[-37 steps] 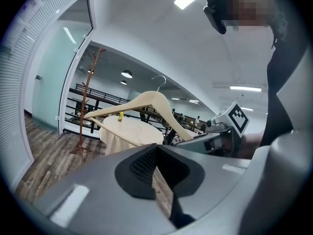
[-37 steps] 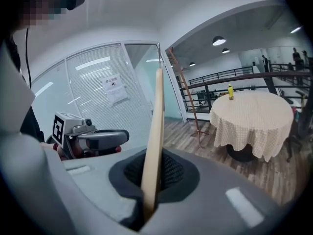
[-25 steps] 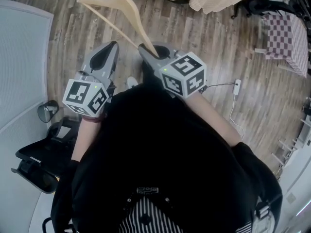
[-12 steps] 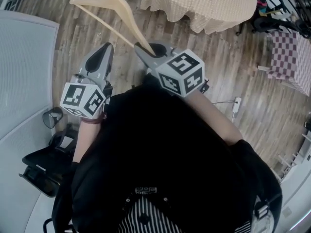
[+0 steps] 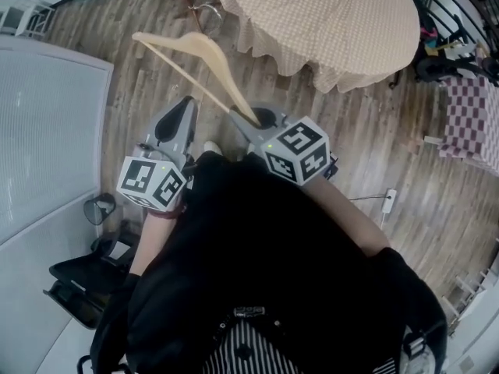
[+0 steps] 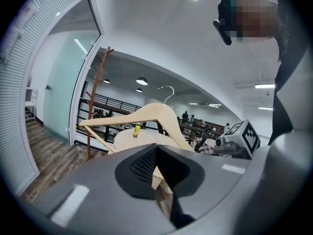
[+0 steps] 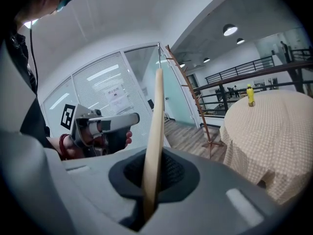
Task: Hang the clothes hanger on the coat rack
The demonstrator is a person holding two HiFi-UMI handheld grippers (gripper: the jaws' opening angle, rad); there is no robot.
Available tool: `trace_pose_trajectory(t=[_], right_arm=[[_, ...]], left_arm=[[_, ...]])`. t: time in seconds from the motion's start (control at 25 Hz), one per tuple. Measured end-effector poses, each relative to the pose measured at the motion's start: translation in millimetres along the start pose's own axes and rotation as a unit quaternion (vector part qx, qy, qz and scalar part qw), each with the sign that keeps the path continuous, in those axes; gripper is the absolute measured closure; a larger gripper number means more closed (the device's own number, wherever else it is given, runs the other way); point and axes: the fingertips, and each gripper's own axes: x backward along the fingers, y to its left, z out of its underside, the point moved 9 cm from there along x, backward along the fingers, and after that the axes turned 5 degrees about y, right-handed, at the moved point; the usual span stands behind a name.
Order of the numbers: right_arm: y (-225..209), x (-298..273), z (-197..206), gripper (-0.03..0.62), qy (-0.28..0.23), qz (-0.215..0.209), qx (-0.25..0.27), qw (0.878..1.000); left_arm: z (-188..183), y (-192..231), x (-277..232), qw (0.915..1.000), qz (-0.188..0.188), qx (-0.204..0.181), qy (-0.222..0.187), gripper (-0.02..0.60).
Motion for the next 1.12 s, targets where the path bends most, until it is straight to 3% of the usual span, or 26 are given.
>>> trace_pose_trajectory(t=[0.28,0.48,0.88,1.12], right_arm=[[-29,-41,-18,0.586,0.006,0.021,-0.003,1.0],[-50,-78,-48,0.586,0.021,0.04,0.002,0.999],[-110,-182,-133,0.586,0.02,0.083,-0.023,0.996],[-112,-250,-195,0.586,0.029,0.089,-0.002,0.996]], left_arm=[[-2,44,-31,0.9992,0.029,0.02,-0.021,0.58],[-35,87,-74,0.9981,0.056,0.009,-0.022,0.58],[-91,218,-155,0.992,0.126,-0.005,-0.008,0.58],[-126,301,-176,0.9881,0.153,0.01,0.008,0.58]])
